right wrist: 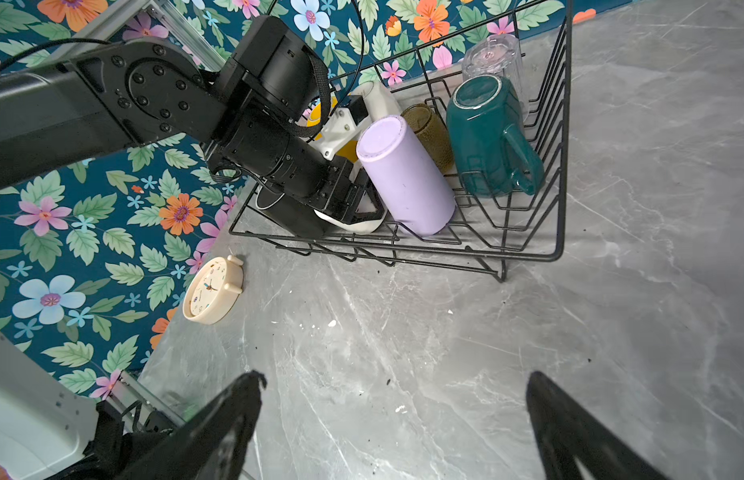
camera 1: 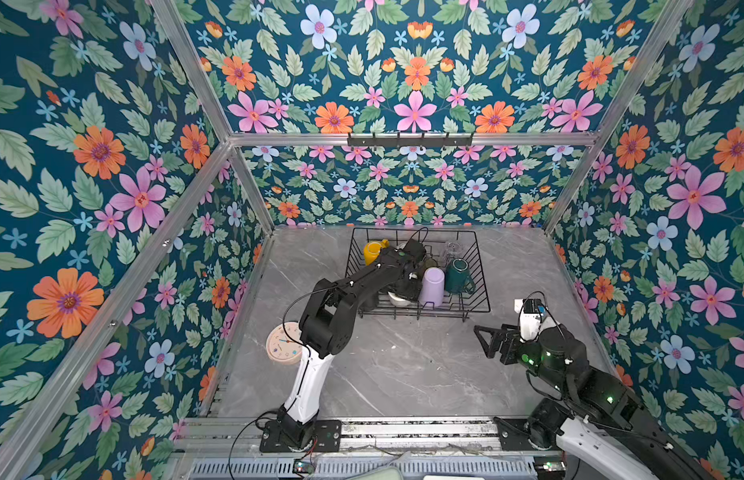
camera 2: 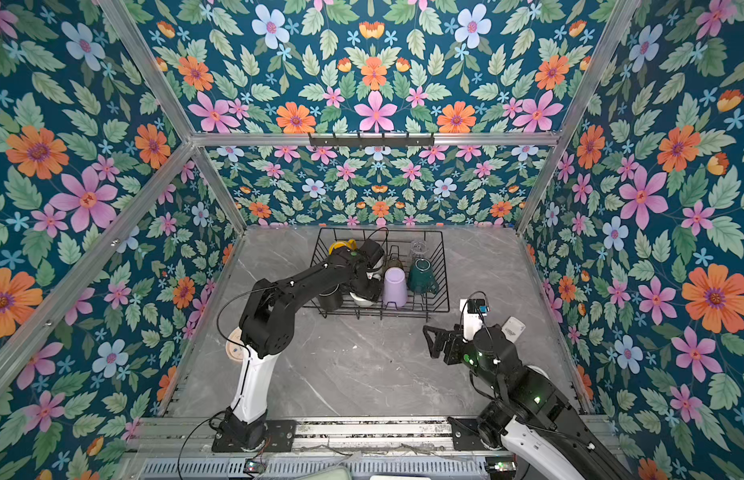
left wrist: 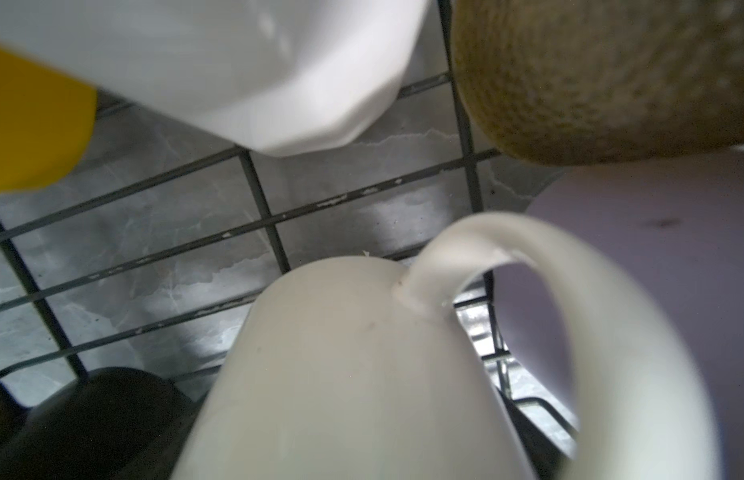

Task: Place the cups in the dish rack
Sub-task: 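Open the left gripper and lift it up from the white mug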

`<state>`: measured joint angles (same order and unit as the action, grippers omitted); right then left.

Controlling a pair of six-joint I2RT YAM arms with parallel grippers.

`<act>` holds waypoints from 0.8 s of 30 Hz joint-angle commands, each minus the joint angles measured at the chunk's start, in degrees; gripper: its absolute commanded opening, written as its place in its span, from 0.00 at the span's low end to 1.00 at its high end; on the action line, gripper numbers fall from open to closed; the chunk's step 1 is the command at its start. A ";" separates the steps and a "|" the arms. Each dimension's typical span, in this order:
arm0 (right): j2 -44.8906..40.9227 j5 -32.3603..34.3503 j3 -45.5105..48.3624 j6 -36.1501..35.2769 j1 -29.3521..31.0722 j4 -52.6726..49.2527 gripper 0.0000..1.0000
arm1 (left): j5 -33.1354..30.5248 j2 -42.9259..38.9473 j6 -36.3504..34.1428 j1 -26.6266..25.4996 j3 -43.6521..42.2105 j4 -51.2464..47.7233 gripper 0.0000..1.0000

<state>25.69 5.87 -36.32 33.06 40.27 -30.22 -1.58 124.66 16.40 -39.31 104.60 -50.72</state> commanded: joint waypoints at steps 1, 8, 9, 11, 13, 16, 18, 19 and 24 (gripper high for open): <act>-0.03 -0.35 0.10 0.37 0.05 0.33 0.99 | -1.29 0.98 0.38 0.35 1.14 -1.28 0.62; -0.16 -0.68 0.24 0.61 0.00 0.40 0.99 | -1.58 1.49 1.01 0.37 1.44 -1.42 0.71; -0.12 -0.69 0.25 0.56 -0.01 0.42 0.99 | -1.36 1.33 1.08 0.36 1.47 -1.32 0.73; -0.12 -0.68 0.28 0.58 0.00 0.36 0.99 | -1.23 1.12 1.08 0.37 1.40 -1.24 0.78; -0.13 -0.72 0.28 0.58 0.03 0.29 0.99 | -1.14 0.65 1.14 0.37 1.31 -1.05 0.84; -0.17 -0.68 0.24 0.69 0.04 0.33 0.99 | -0.97 0.16 1.15 0.37 1.18 -0.90 0.87; -0.12 -0.75 0.19 0.68 0.07 0.38 0.99 | -0.83 -0.16 1.21 0.37 0.98 -0.87 0.88; -0.23 -0.68 0.19 0.61 0.01 0.23 0.99 | -0.66 -0.37 1.22 0.37 0.83 -0.90 0.88; -0.34 -0.68 -0.08 0.64 -0.01 -0.19 0.99 | -0.55 -0.85 1.27 0.37 0.53 -0.53 0.90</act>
<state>25.47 5.04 -36.10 34.04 40.27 -30.24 -1.43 124.55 17.67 -39.00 105.12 -51.44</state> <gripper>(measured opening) 0.988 0.890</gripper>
